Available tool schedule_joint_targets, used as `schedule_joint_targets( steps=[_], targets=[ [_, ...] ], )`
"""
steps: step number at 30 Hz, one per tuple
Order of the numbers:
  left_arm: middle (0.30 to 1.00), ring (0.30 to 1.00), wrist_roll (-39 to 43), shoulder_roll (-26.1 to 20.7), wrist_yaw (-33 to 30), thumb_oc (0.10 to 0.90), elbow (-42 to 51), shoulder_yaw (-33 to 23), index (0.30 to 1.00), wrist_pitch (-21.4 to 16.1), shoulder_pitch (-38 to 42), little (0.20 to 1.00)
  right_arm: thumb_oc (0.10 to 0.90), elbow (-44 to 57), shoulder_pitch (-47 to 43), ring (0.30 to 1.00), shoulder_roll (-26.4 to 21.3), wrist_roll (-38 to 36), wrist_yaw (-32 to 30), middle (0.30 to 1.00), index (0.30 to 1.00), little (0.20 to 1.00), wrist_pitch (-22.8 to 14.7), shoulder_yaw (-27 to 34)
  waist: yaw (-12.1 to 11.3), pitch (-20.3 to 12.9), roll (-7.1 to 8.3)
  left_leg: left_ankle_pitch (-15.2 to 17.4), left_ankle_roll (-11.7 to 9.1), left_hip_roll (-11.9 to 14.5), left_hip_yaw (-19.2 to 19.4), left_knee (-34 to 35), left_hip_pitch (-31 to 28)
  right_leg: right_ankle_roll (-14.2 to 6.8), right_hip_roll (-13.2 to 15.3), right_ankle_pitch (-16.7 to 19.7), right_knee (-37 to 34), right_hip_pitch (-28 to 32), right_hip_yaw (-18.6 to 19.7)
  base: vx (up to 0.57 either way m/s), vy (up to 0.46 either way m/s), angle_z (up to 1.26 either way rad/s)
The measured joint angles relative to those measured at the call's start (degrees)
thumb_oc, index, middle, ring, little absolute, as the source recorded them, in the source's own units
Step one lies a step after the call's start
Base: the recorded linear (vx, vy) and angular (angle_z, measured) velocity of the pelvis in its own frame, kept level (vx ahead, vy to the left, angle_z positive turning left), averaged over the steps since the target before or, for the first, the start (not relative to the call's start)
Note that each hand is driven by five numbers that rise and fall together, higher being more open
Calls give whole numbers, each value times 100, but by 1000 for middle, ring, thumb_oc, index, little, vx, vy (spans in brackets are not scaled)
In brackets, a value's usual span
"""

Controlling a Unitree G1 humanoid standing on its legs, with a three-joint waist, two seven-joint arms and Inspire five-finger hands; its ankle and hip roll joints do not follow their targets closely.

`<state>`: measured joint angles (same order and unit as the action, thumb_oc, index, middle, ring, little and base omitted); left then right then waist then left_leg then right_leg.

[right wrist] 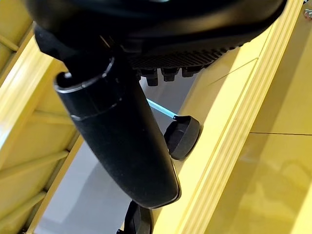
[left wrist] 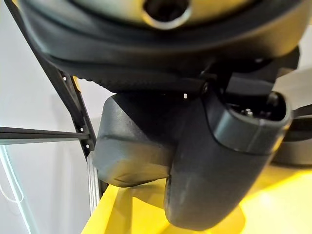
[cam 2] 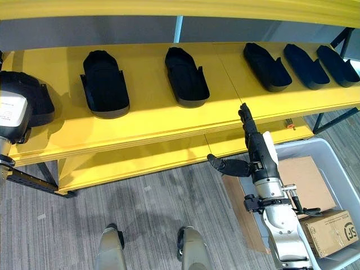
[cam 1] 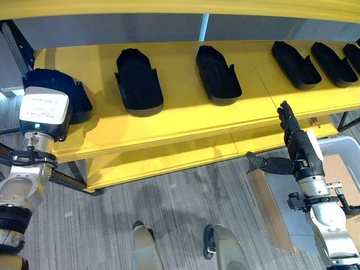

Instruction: Move parts from the plastic box to the shelf.

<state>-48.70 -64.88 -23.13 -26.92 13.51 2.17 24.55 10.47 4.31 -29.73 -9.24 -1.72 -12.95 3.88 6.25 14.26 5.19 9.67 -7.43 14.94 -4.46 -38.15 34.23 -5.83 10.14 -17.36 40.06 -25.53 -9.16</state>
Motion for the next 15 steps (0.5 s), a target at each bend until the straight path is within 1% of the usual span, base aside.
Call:
schedule_joint_targets(
  steps=[4,7,10,13,15],
  targets=[
    [300,300,-100,-175,88,400,-48,515,300,-14,441,300,900,0,-18,1000,-3,-1,29,1000,1000,1000,-5,-165,-15,12,26,42,-4,-4,-82,-113,111,-3,-2,1,4,-5,-70,16,33,6],
    [300,300,-125,-189,99,400,-63,596,300,-21,521,300,900,1,-69,1000,-3,-1,46,1000,1000,1000,-20,-217,-15,14,32,64,12,-7,-109,-170,160,-4,-3,0,-3,-5,-91,8,11,1],
    [300,300,-217,-245,114,400,-52,672,300,-67,628,300,900,2,-124,1000,-3,-1,99,1000,1000,1000,-47,-325,-32,23,104,70,14,-22,-127,-197,186,-16,6,7,-4,2,-106,9,10,1],
    [300,300,-355,-392,121,400,-12,723,300,-113,629,300,900,2,-138,1000,-3,-1,120,1000,1000,1000,-47,-325,-52,24,151,69,14,-33,-152,-201,199,-18,10,8,-6,9,-130,26,35,4],
    [300,300,-374,-435,130,400,18,760,300,-134,646,300,900,2,-156,1000,-3,-1,123,1000,1000,1000,-50,-325,-27,22,162,67,11,-40,-168,-201,204,-19,12,9,-11,18,-147,24,12,4]
  ],
)
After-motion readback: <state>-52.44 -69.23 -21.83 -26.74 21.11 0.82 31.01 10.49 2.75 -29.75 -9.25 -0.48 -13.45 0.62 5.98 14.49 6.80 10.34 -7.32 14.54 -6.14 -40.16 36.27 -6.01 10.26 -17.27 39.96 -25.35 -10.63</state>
